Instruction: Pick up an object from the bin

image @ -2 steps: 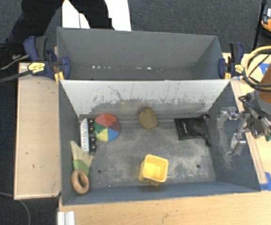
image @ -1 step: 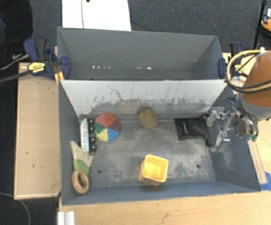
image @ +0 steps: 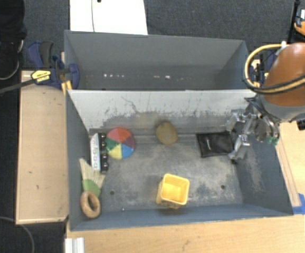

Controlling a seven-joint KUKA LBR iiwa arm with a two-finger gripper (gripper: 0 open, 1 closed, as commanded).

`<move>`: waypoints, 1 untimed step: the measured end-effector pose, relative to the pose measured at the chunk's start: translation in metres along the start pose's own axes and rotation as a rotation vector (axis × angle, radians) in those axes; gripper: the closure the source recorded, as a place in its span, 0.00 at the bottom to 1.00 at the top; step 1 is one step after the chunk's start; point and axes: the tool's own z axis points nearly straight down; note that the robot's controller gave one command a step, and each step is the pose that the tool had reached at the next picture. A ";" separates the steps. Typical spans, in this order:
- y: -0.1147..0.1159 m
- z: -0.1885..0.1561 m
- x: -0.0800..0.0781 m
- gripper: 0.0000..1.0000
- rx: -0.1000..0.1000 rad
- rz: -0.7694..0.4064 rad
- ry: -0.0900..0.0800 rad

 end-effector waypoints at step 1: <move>0.003 -0.006 -0.003 0.00 0.000 0.068 -0.005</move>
Offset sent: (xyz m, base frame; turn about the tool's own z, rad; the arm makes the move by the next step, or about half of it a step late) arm 0.0050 0.0088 -0.0889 0.3311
